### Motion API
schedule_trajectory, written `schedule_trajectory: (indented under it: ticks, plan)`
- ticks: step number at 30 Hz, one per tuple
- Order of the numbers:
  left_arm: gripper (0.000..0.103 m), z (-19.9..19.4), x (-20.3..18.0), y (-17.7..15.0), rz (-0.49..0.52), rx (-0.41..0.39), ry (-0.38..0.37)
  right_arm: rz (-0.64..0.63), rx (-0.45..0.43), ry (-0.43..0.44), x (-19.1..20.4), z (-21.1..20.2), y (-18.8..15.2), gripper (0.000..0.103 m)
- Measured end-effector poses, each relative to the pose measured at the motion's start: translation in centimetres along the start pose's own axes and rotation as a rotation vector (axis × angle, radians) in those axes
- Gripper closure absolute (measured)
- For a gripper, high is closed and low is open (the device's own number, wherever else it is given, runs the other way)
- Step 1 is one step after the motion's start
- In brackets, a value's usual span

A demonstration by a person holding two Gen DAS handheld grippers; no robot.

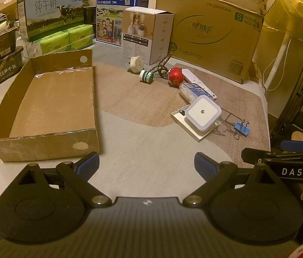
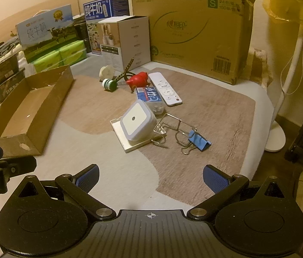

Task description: Organize rigid objects

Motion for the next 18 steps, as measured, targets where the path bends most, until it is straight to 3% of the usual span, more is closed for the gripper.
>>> schedule_trajectory:
  ticks: [18]
  plan:
    - [0.009,0.39,-0.38,0.43,0.003,0.000,-0.006,0.007,0.003,-0.002,-0.53,0.29,0.08,0.001]
Point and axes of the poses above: each gripper's, at about its wrist camera, not at the fingertips, and z roughly the way its jaws point, x to its left, y to its top, the point moved 9 cm from there along z, roughly the way its jaws point, and after that the axes turned 14 degrees about z, right-handed, at the moved point
